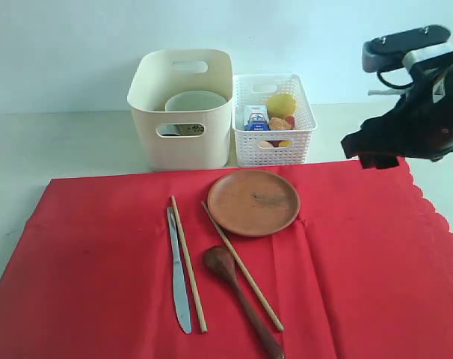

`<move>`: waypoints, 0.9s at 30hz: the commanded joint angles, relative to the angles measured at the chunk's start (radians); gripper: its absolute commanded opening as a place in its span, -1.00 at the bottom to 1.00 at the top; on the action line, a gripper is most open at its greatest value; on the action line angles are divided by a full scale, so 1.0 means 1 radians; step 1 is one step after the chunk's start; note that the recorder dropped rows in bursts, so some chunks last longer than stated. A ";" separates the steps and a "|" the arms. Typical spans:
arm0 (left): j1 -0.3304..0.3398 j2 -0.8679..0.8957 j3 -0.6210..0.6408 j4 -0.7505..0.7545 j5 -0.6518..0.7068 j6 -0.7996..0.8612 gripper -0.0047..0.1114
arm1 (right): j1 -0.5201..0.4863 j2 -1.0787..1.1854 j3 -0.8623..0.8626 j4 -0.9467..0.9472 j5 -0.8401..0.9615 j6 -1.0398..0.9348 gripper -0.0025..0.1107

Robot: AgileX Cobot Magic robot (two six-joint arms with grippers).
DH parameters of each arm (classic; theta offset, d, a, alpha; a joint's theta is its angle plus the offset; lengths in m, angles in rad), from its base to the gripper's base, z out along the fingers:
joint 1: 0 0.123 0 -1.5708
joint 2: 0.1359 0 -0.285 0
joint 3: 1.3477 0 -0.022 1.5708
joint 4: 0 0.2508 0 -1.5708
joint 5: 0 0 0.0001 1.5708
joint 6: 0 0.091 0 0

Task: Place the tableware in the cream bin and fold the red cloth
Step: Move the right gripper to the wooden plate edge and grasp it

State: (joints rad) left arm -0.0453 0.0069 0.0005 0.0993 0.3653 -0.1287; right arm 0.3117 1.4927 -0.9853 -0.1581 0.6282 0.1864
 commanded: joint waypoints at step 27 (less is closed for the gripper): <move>0.001 -0.007 0.000 -0.001 -0.008 0.002 -0.92 | -0.177 0.677 -0.480 0.814 0.205 -0.743 0.09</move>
State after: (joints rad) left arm -0.0453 0.0069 0.0005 0.0993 0.3653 -0.1287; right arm 0.1383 2.1420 -1.4422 0.6368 0.8106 -0.5420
